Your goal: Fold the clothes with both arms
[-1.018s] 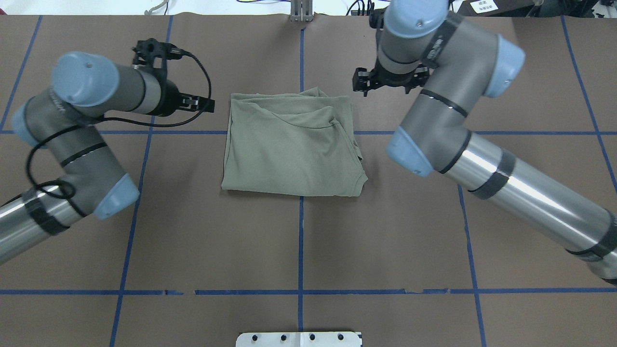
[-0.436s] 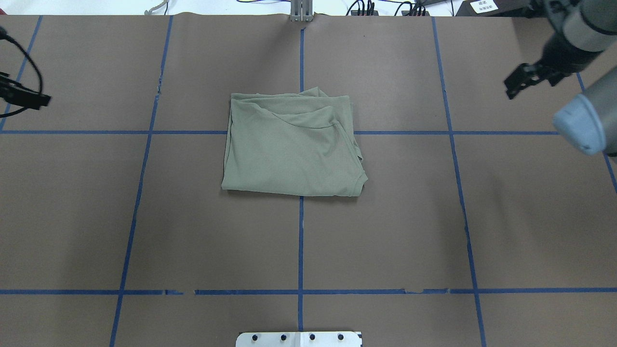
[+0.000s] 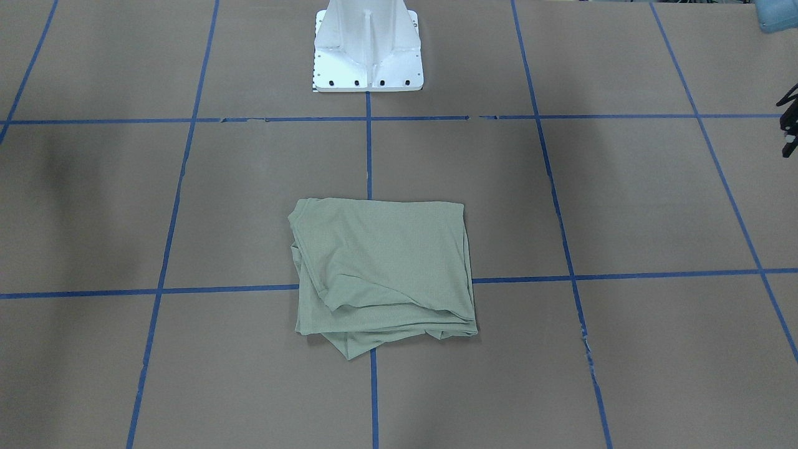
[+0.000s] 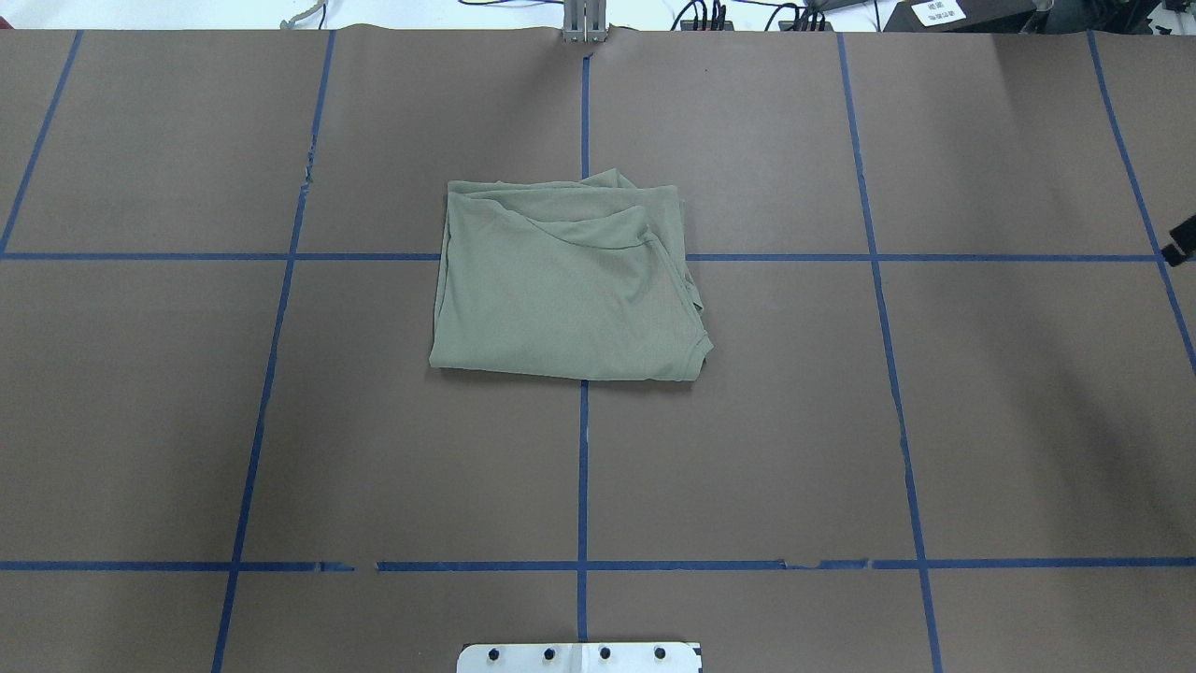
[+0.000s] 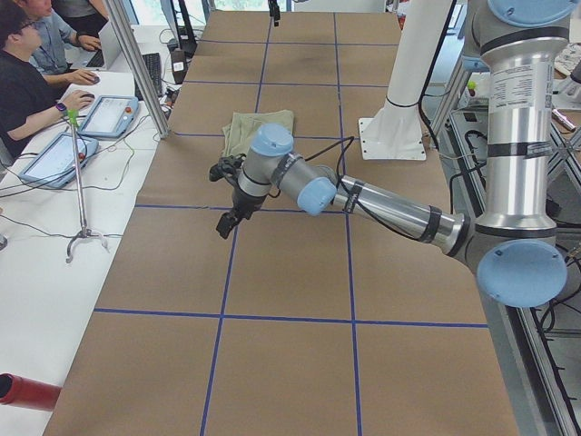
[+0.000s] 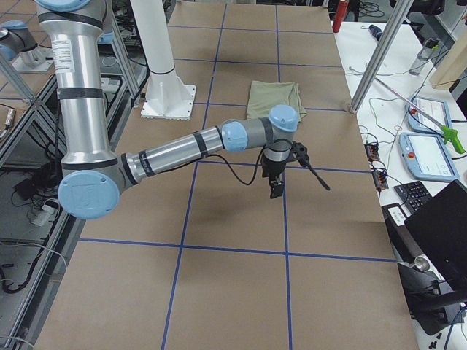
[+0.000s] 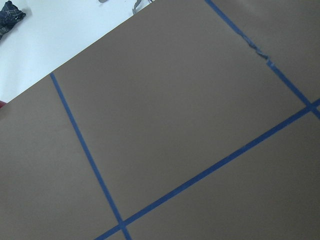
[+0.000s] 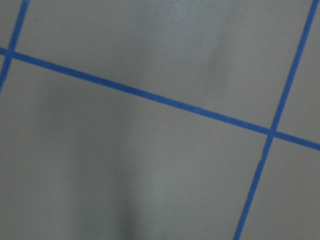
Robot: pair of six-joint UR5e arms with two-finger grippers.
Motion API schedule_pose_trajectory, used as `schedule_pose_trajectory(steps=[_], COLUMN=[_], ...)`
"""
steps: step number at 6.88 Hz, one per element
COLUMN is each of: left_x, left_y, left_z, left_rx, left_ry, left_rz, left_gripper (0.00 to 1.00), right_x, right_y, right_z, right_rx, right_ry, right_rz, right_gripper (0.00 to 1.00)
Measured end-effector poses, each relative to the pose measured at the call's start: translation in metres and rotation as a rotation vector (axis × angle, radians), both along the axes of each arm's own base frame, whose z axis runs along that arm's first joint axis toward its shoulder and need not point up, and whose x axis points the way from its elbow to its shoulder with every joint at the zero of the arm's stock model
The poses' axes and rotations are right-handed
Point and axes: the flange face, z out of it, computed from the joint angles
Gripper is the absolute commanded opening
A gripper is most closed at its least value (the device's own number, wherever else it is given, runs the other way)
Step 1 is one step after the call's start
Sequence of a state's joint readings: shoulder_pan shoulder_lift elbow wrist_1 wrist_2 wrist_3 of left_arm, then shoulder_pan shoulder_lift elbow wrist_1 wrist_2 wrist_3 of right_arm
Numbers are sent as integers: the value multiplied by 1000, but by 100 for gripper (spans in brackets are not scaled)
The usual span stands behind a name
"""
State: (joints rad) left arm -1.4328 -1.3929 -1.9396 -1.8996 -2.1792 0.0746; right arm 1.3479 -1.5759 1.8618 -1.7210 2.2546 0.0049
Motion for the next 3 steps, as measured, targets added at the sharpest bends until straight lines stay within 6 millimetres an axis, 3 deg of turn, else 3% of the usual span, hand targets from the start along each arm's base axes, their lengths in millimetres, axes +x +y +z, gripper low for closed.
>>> schedule_pose_trajectory(steps=[1, 2, 3], left_x=[-17, -40, -54], left_y=[18, 34, 43], left_z=[36, 73, 91], left_rx=[-73, -161, -242], left_ry=[4, 28, 76], left_rz=[-19, -59, -82], left_gripper=[100, 100, 100], right_x=[23, 37, 44], right_y=[26, 47, 57], right_z=[30, 48, 55], right_rx=[-53, -97, -120], right_ry=[-4, -30, -55], right_rz=[22, 43, 55], right_gripper=[100, 100, 100])
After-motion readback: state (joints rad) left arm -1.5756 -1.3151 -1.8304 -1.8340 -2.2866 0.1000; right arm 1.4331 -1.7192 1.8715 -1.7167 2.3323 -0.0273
